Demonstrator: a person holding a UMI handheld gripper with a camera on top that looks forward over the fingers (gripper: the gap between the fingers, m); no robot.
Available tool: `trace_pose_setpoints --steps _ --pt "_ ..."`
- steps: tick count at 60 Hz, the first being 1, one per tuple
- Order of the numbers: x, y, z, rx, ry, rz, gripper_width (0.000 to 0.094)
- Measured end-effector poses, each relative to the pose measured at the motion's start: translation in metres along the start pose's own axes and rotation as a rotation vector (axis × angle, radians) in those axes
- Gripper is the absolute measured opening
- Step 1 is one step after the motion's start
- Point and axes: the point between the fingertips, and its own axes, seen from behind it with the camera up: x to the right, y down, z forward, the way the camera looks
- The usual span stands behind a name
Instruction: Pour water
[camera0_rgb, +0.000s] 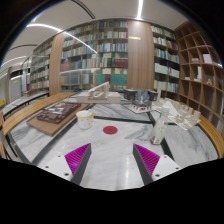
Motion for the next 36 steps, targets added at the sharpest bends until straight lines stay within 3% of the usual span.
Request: trace_pose_setpoints --steps 10,20,36 --pt "0.097 0.038 0.039 -0.038 0.169 0.018 0.0860" --pt "0.185 0.035 0.086 0.003 0.309 0.027 0.0860" --pt "0.259 -0.006 0.181 0.084 0.385 0.051 0.0835"
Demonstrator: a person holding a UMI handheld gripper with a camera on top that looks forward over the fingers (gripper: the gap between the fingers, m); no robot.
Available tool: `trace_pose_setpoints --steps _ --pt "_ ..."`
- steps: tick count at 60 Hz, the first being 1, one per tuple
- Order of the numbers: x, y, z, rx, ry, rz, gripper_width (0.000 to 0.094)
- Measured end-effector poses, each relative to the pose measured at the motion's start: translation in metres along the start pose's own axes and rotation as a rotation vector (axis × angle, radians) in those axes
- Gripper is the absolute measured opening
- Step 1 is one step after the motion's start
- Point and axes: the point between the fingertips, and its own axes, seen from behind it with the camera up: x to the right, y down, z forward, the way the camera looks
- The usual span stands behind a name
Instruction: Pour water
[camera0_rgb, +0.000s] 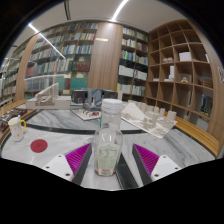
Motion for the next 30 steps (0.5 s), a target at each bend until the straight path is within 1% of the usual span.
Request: trace_pose_setpoints --steps 3,5,8,10,11,12,15,19,25,30 --pt "-0.004 -0.002 0.015 0.000 0.000 -0.002 0.0789" --pt "-0.007 -0.003 0.023 0.004 -0.004 -0.005 0.0740" --pt "-0.012 -0.005 0.033 0.017 -0.015 -0.014 0.0638" --pt "-0.015 -0.005 0.039 0.035 -0.030 -0.017 0.0546" --pt "-0.018 -0.007 0.038 0.039 -0.032 -0.020 0.0542" --pt "-0.019 -0.009 0.039 0.050 -0.029 -0.024 0.0510" --pt "-0.019 -0.009 0.039 0.058 -0.016 -0.028 0.0459" --pt "-0.019 -0.010 0.040 0.055 -0.004 -0.029 0.0411" --pt "-0.019 -0.014 0.041 0.029 0.031 -0.054 0.0412" --pt "-0.015 -0.040 0.039 0.058 0.087 -0.135 0.0411"
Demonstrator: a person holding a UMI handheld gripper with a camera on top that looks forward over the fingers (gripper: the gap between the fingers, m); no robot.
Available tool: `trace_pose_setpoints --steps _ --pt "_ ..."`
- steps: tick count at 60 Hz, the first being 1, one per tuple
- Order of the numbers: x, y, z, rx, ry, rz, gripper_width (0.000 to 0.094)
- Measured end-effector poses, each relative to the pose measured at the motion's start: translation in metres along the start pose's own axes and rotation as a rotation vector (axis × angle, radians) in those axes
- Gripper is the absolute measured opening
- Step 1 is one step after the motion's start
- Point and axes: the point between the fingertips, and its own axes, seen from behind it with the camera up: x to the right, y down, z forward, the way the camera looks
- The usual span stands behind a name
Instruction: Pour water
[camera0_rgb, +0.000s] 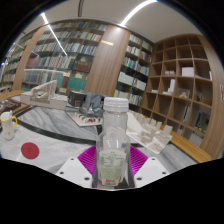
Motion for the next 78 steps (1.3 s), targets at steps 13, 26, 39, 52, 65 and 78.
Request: trace_pose_setpoints --steps 13,26,39,52,65,78 --pt "-0.019 -0.152 -0.003 0.245 0.173 -0.517 0.0410" --pt "-0.159 -0.265 -0.023 0.561 0.238 -1.168 0.0408" --pt "-0.300 -0.232 -0.036 0.784 0.192 -1.720 0.0409" --pt "-0.350 -0.179 -0.036 0.883 0.121 -1.934 0.0408" --pt "-0.340 -0.222 -0.070 0.891 0.037 -1.607 0.0408" --pt "-0.273 -0.276 -0.098 0.646 -0.229 -0.678 0.0409"
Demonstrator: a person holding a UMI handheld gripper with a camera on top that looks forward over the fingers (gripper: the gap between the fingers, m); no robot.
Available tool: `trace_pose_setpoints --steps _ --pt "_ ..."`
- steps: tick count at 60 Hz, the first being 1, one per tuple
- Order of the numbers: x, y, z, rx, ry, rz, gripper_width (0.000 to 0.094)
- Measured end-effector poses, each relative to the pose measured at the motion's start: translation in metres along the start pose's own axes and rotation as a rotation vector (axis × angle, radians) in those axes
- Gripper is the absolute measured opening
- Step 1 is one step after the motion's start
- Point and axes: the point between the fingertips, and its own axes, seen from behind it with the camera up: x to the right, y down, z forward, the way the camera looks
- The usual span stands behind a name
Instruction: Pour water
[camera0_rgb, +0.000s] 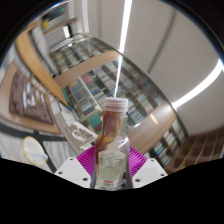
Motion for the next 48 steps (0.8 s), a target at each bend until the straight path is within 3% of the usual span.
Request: trace_pose_setpoints --steps 11,23,34,35,40,48 --pt "-0.030 0.058 -0.018 -0.193 -0.099 0.719 0.0407" --pt "-0.113 0.134 -0.036 -0.392 -0.149 0.968 0.0408" --pt "-0.169 0.174 -0.051 -0.466 -0.177 0.926 0.0412" --pt "-0.166 0.169 -0.048 -0.421 -0.158 0.923 0.0415" --pt "-0.165 0.168 -0.050 -0.401 -0.152 0.865 0.0425" --pt "-0.166 0.174 -0.053 -0.460 -0.151 0.891 0.0584"
